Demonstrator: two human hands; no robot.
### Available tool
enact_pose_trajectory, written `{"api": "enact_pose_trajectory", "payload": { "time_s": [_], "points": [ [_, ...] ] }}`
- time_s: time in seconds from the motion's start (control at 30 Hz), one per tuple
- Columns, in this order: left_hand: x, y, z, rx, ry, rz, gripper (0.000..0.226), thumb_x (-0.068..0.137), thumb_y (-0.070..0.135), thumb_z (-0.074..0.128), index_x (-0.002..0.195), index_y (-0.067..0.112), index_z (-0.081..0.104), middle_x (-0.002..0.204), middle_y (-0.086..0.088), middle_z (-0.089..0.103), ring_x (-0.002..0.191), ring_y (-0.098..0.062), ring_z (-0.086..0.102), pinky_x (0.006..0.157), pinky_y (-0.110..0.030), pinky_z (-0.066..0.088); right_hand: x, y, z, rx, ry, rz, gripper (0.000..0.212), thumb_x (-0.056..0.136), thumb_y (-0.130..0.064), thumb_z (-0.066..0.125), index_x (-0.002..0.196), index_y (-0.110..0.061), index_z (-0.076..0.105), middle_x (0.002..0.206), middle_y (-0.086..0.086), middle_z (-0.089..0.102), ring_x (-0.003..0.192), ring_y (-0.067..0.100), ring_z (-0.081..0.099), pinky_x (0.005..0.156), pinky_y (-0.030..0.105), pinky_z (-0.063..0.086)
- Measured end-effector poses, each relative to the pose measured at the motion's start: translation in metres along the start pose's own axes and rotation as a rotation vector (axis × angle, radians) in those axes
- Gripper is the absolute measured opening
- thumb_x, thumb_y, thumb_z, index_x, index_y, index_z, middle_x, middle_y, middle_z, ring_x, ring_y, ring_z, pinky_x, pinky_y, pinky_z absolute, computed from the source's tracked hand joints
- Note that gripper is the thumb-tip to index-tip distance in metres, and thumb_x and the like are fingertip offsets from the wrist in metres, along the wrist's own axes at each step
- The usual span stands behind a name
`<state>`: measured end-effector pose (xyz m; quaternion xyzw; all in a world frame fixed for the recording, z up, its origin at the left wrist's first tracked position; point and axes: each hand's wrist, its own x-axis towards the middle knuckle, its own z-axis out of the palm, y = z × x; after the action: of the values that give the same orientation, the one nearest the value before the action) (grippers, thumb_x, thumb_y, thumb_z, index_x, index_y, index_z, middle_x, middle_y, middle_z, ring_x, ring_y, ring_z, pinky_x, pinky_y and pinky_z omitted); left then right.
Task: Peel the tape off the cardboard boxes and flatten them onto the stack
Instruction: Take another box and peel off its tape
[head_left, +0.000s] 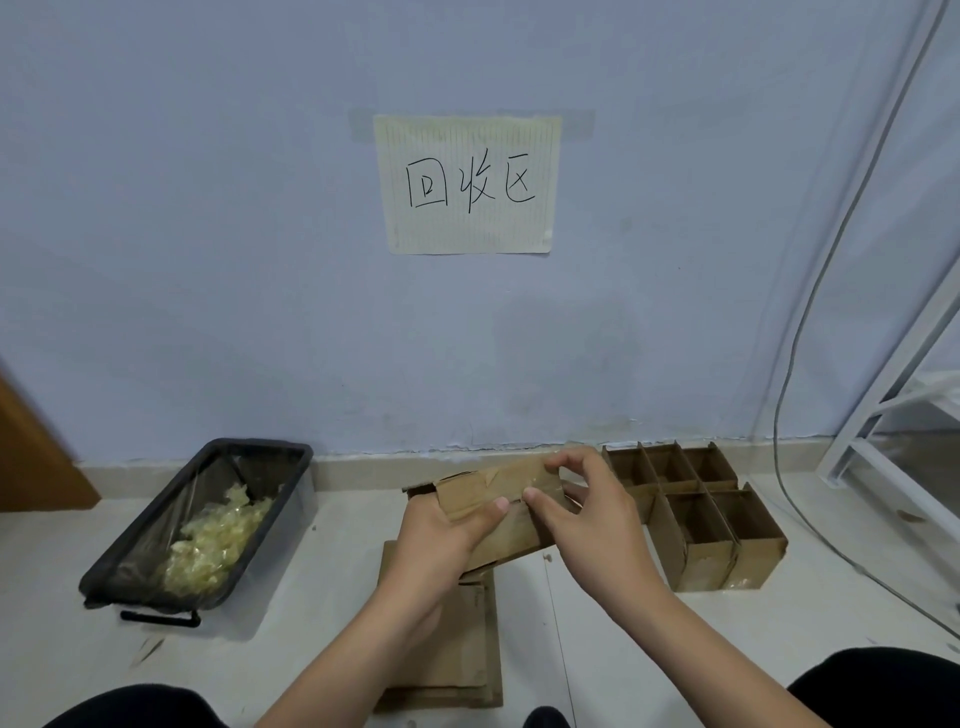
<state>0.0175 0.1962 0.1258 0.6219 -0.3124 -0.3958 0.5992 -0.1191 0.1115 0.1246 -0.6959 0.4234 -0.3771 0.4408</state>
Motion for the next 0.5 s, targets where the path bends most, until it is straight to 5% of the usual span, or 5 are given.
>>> {"api": "enact_pose_trajectory", "payload": {
  "time_s": [0.1, 0.3, 0.5],
  "points": [
    [0.003, 0.002, -0.004, -0.052, 0.025, -0.027, 0.016, 0.091, 0.015, 0.075, 0.106, 0.014, 0.078, 0.1, 0.0, 0.08, 0.097, -0.018, 0.075, 0.093, -0.04, 0.058, 0.001, -0.001, -0.003, 0.019, -0.023, -0.013, 0.018, 0.095, -0.019, 0.063, 0.107, -0.032, 0.058, 0.107, -0.026, 0.059, 0.11, 0.001, 0.061, 0.074, 0.008, 0.047],
    [0.01, 0.007, -0.016, -0.13, 0.019, -0.08, 0.021, 0.09, 0.015, 0.075, 0.109, 0.007, 0.077, 0.104, -0.01, 0.078, 0.099, -0.026, 0.075, 0.098, -0.048, 0.056, -0.008, -0.005, -0.005, -0.222, -0.191, -0.118, 0.06, 0.091, -0.026, 0.066, 0.143, -0.038, 0.04, 0.114, -0.039, 0.05, 0.105, -0.017, 0.05, 0.083, 0.002, 0.038],
    [0.004, 0.003, -0.011, -0.094, 0.0, -0.029, 0.02, 0.092, 0.013, 0.073, 0.112, 0.008, 0.076, 0.107, -0.008, 0.078, 0.102, -0.025, 0.075, 0.1, -0.048, 0.055, -0.016, -0.005, 0.0, -0.299, -0.112, -0.207, 0.067, 0.086, -0.029, 0.068, 0.14, -0.044, 0.031, 0.103, -0.019, 0.059, 0.095, 0.003, 0.054, 0.08, 0.016, 0.045]
  ]
}}
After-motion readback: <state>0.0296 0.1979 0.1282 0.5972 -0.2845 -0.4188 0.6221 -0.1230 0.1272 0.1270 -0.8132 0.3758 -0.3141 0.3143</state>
